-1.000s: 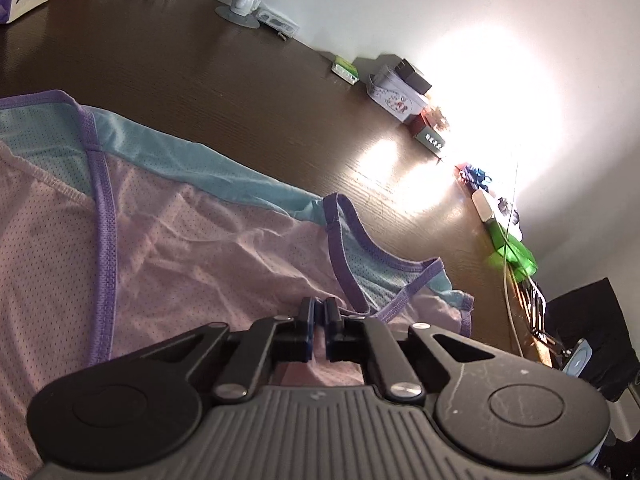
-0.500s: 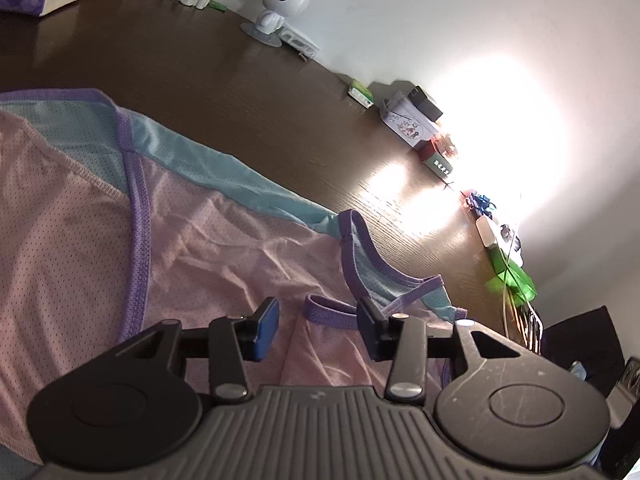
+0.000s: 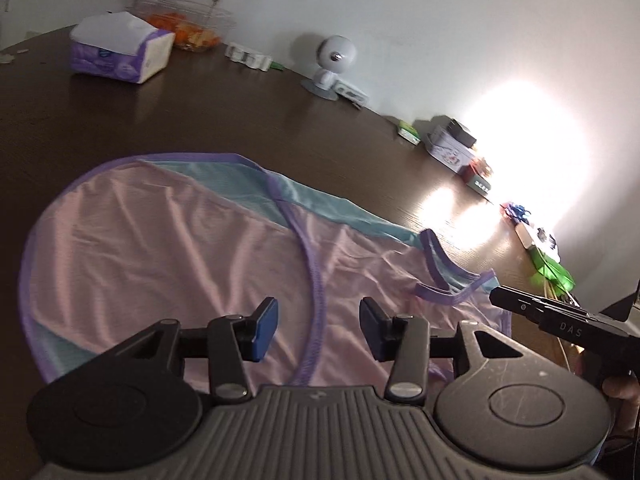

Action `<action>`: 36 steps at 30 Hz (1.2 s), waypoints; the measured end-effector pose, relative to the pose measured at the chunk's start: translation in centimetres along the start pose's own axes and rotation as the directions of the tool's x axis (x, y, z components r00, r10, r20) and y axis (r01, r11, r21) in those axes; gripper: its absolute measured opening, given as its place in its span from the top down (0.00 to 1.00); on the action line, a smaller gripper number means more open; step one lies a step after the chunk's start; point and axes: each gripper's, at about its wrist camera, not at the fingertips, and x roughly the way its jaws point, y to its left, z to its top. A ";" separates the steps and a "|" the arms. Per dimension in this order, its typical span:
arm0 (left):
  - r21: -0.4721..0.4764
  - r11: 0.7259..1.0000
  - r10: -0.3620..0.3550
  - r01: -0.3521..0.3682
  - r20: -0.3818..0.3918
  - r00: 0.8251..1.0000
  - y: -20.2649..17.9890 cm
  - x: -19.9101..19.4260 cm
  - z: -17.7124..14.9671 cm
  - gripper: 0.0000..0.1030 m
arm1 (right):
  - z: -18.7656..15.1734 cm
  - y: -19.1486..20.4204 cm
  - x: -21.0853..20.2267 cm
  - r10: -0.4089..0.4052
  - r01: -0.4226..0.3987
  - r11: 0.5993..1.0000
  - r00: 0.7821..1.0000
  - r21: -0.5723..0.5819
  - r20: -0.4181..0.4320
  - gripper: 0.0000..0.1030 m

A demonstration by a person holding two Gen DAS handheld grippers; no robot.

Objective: Fold clothes

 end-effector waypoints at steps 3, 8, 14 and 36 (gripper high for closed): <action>-0.053 0.997 0.056 -0.054 0.040 0.998 2.6 -1.9 -0.5 0.51 | 0.9 1.6 3.2 0.040 -0.041 0.999 0.997 -0.025 -0.061 0.91; -0.087 0.988 0.135 -0.131 0.035 0.990 5.8 -3.3 -1.4 0.50 | 0.6 2.9 6.3 -0.001 -0.003 0.999 0.994 -0.037 -0.108 0.91; -0.136 0.955 0.268 -0.262 0.026 0.963 9.1 -6.1 -2.9 0.42 | 2.6 4.3 2.6 0.046 -0.048 0.992 0.999 -0.114 -0.024 0.87; -0.119 0.913 0.405 -0.391 0.139 0.904 6.3 -6.4 -6.1 0.80 | 10.3 15.5 21.5 0.129 -0.275 0.809 0.945 -0.520 -0.299 0.89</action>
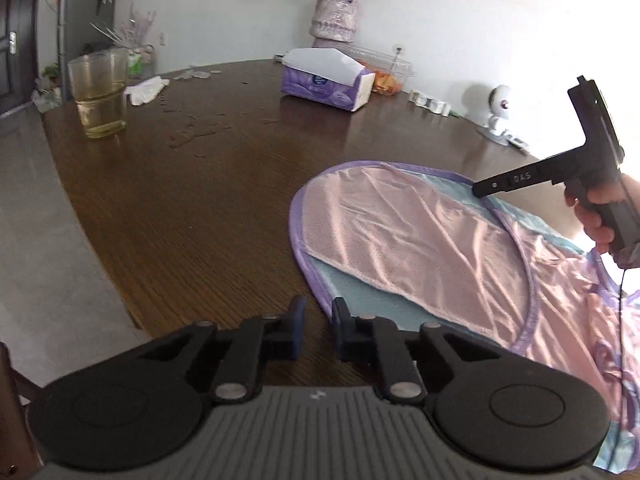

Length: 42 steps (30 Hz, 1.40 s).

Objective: Fold clothes

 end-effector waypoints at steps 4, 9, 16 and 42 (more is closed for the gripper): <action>0.098 0.974 -0.202 0.202 -0.011 0.979 1.7 -0.9 1.1 0.47 | -2.2 1.2 -6.9 -0.046 0.045 0.999 0.987 0.012 0.152 0.83; 0.269 0.835 -0.479 0.480 -0.073 0.875 3.7 -1.1 1.8 0.44 | -10.9 7.1 -17.3 -0.080 0.078 0.997 0.977 0.020 0.197 0.73; 0.443 0.638 -0.608 0.629 -0.212 0.765 4.3 0.3 0.7 0.42 | -22.4 15.7 -21.9 -0.062 0.057 0.997 0.990 0.046 0.129 0.74; 0.628 0.483 -0.625 0.611 -0.242 0.743 0.1 3.7 6.4 0.99 | -23.3 10.9 -21.1 -0.176 0.121 0.964 0.959 0.239 0.222 0.99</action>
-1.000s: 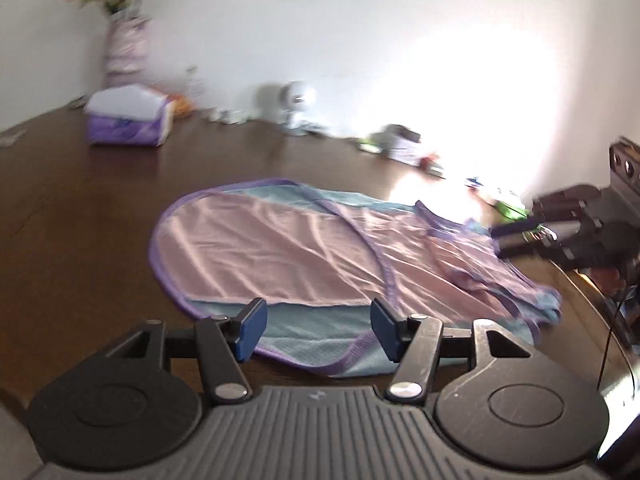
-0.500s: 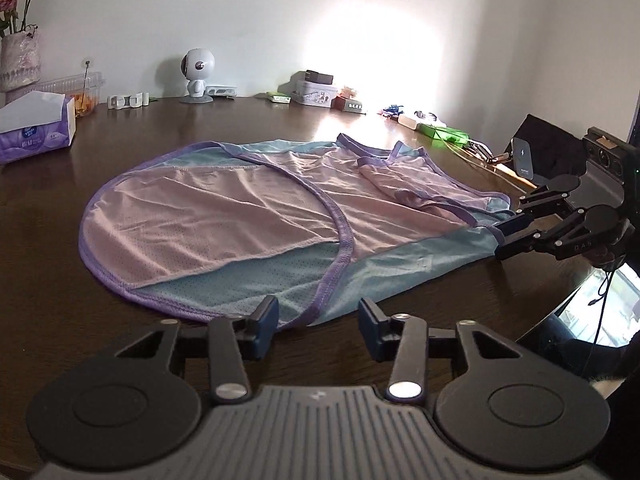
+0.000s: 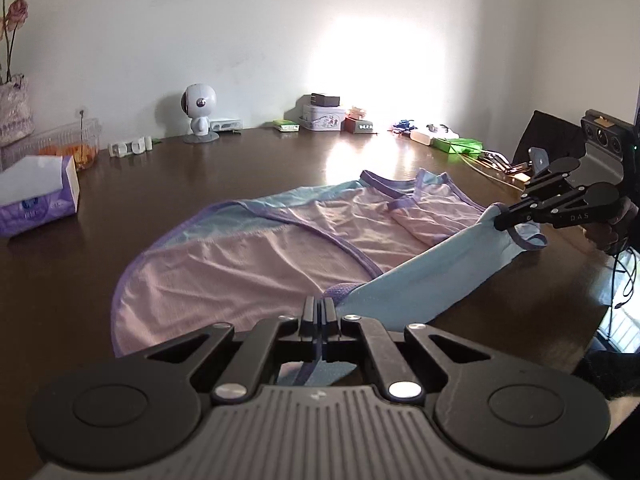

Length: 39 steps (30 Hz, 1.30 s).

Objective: Fold clothes

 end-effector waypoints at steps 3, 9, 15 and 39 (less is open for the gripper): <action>0.061 0.998 0.023 -0.022 -0.023 0.999 1.1 2.3 2.7 0.99 | 2.1 -2.4 2.1 -0.012 0.012 1.000 1.000 -0.009 -0.004 0.99; 0.020 0.995 0.095 -0.093 -0.128 0.987 4.1 6.7 4.0 0.95 | 4.2 -6.4 7.8 -0.048 0.053 0.998 0.994 0.046 -0.097 0.95; -0.194 0.979 0.052 -0.067 -0.084 0.995 6.7 2.9 1.3 0.61 | 3.2 -7.9 1.8 -0.063 0.065 0.997 0.997 0.049 -0.034 0.63; -0.300 0.942 0.117 -0.148 -0.117 0.986 6.8 0.6 -2.3 0.59 | -2.1 -12.6 0.0 -0.179 0.208 0.970 0.962 0.129 -0.209 0.83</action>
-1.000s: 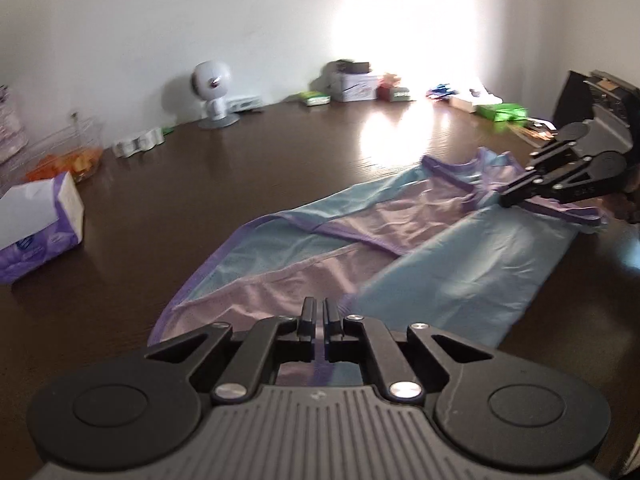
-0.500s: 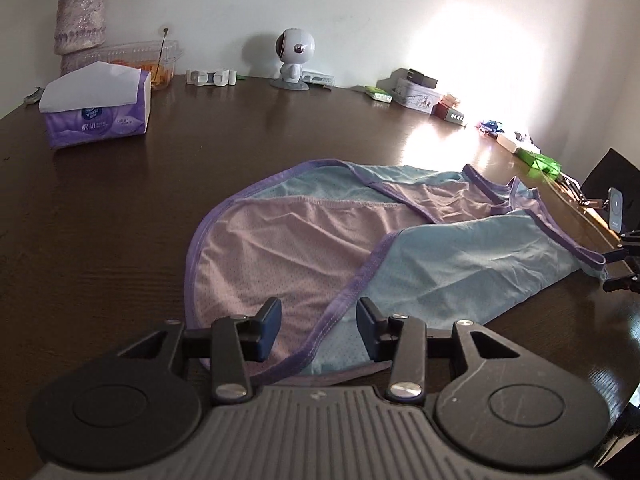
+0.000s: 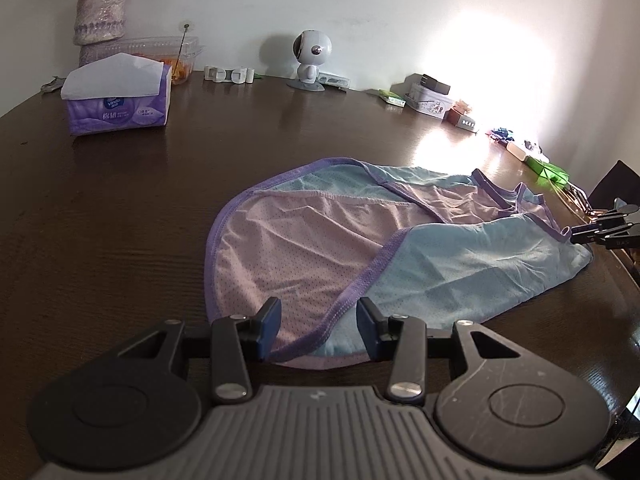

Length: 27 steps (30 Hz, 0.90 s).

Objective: Fold clothes

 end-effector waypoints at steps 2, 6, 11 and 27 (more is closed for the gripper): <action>-0.014 1.000 -0.015 0.015 -0.006 1.000 0.2 -0.6 -0.2 0.58 | 0.0 0.4 -1.1 -0.018 0.018 1.000 0.999 -0.005 0.032 0.72; -0.009 0.999 -0.036 0.036 -0.010 0.999 0.2 -0.9 0.0 0.58 | 0.2 1.3 -3.7 0.020 -0.021 1.000 0.986 0.005 0.165 0.70; -0.004 0.998 -0.057 0.057 -0.011 0.998 0.0 -0.4 -0.1 0.85 | 0.0 3.4 -2.2 0.091 -0.093 0.996 0.981 0.005 0.168 0.72; 0.028 0.997 0.078 -0.078 0.023 0.997 -0.1 -0.4 -1.2 0.94 | -2.8 4.3 -1.5 -0.045 0.043 0.999 0.997 0.023 0.069 0.76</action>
